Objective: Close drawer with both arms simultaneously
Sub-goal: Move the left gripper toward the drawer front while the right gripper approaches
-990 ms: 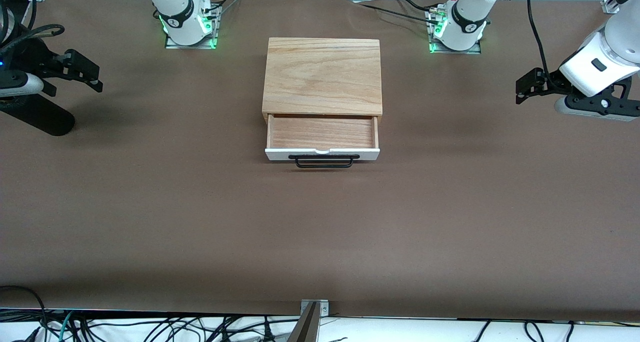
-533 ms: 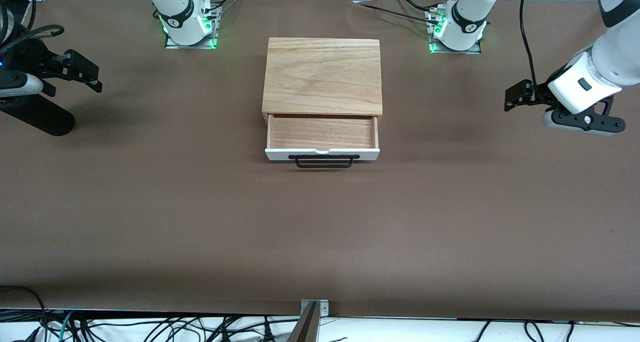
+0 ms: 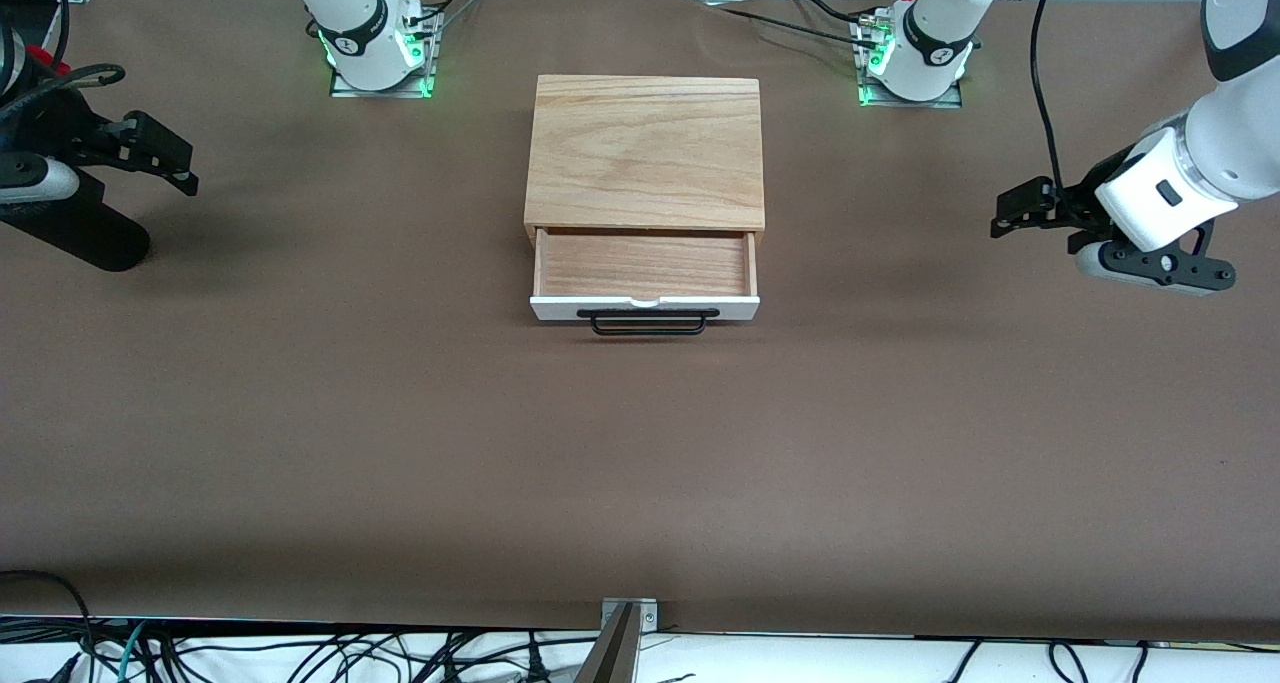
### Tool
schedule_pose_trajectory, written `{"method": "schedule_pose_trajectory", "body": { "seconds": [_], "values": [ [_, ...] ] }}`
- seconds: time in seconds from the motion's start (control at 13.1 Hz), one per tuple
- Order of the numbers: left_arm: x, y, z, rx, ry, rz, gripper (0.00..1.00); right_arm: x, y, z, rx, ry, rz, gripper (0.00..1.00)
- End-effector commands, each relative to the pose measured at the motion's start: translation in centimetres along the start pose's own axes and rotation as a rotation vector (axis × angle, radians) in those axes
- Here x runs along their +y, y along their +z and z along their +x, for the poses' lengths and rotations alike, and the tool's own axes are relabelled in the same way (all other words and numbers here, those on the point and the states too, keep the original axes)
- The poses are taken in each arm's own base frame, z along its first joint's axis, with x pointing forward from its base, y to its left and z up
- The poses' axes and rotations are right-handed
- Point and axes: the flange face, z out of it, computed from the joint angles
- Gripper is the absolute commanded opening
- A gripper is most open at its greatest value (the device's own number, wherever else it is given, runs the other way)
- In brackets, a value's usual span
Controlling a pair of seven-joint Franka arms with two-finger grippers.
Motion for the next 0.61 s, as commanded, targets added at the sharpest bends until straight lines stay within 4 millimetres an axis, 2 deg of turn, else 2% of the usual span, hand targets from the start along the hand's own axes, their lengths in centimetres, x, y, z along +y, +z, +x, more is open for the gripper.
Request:
{"method": "schedule_pose_trajectory", "body": {
  "seconds": [0.0,0.15,0.3,0.46,0.53],
  "values": [
    [-0.4,0.5,1.6,-0.008,-0.004,-0.09,1.0,1.0,-0.2,0.3,0.008,0.014,-0.016,1.0],
    [-0.4,1.5,2.5,-0.022,-0.009,-0.135,1.0,1.4,0.5,0.6,-0.005,0.029,-0.013,1.0],
    [0.1,4.3,4.2,-0.064,-0.02,-0.244,1.0,1.6,1.1,0.9,-0.012,0.023,-0.015,1.0],
    [0.1,6.2,6.3,-0.052,-0.039,-0.321,1.0,0.8,5.8,3.3,-0.085,0.005,-0.013,1.0],
    [0.8,7.8,7.0,-0.075,-0.039,-0.358,1.0,-0.2,8.0,4.4,-0.105,-0.014,-0.016,1.0]
  ]
}}
